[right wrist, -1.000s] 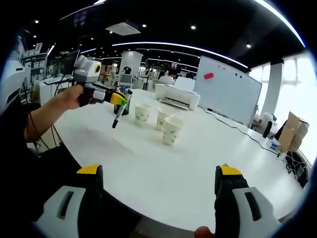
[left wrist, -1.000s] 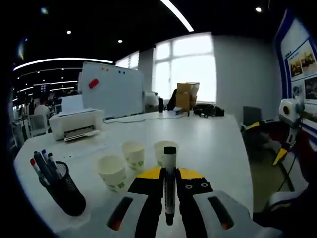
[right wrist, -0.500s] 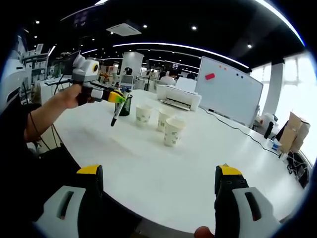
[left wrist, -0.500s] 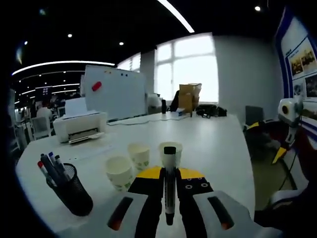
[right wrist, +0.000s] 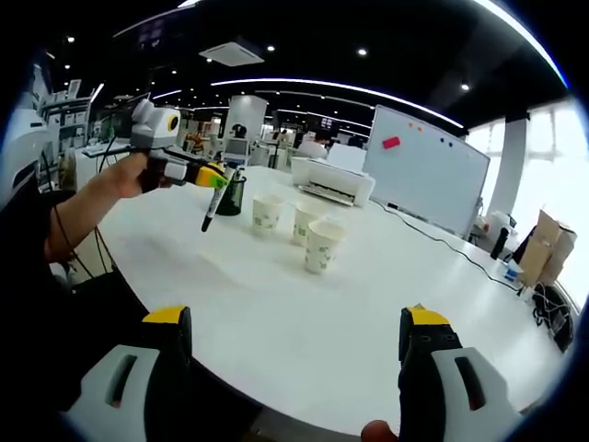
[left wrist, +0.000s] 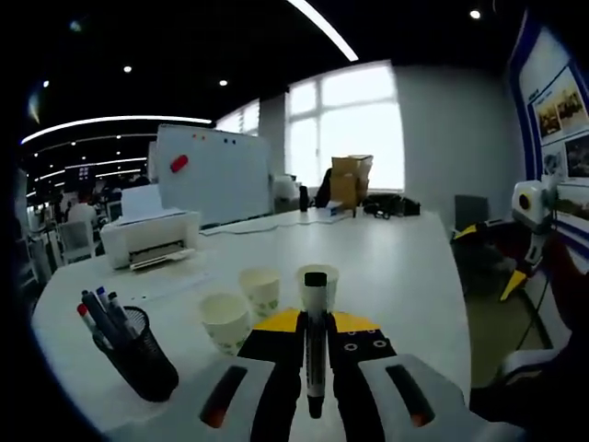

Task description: Place the scattered laser pointers and whiteboard markers into the pen holder and stack the scattered paper cups together

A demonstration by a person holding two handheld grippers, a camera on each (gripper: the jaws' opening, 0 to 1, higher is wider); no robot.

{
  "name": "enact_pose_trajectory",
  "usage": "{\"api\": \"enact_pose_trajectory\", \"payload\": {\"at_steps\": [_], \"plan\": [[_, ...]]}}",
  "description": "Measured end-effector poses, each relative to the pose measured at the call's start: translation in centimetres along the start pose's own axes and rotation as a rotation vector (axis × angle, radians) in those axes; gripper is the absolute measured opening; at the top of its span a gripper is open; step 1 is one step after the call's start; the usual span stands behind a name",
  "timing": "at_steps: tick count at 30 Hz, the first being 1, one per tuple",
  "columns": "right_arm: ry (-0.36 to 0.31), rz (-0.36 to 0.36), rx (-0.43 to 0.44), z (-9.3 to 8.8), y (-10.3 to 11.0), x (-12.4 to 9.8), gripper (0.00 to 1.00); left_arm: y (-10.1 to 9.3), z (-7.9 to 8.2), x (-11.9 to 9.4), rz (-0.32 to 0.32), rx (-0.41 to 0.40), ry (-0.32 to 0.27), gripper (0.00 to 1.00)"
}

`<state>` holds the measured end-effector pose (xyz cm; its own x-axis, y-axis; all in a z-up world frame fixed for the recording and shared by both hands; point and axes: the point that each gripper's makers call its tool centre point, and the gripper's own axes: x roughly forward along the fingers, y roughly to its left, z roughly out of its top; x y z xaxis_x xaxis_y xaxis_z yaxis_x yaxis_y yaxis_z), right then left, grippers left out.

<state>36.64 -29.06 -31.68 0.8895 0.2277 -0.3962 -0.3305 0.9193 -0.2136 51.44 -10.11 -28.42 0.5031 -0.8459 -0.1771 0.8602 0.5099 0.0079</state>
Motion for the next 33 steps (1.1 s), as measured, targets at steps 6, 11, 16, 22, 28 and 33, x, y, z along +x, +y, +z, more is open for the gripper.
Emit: {"api": "enact_pose_trajectory", "payload": {"at_steps": [6, 11, 16, 22, 28, 33], "plan": [[-0.001, 0.003, -0.001, 0.1, 0.1, 0.1, 0.88, 0.2, 0.2, -0.5, 0.005, 0.002, -0.009, 0.14], [0.001, 0.005, -0.003, 0.0, 0.3, 0.2, 0.88, 0.5, 0.4, -0.9, 0.012, 0.002, -0.016, 0.14], [0.000, 0.006, 0.000, 0.0, 0.3, 0.2, 0.88, 0.6, 0.5, -1.2, 0.016, 0.004, -0.019, 0.14], [-0.001, 0.006, 0.000, 0.0, 0.3, 0.2, 0.88, 0.6, 0.8, -1.7, 0.019, 0.009, -0.023, 0.14], [-0.003, 0.009, 0.000, 0.1, 0.5, 0.3, 0.88, 0.6, 1.1, -2.0, 0.023, 0.009, -0.035, 0.14], [-0.001, 0.009, 0.001, 0.0, 0.4, 0.3, 0.88, 0.9, 1.5, -2.4, 0.031, 0.014, -0.040, 0.14]]}}
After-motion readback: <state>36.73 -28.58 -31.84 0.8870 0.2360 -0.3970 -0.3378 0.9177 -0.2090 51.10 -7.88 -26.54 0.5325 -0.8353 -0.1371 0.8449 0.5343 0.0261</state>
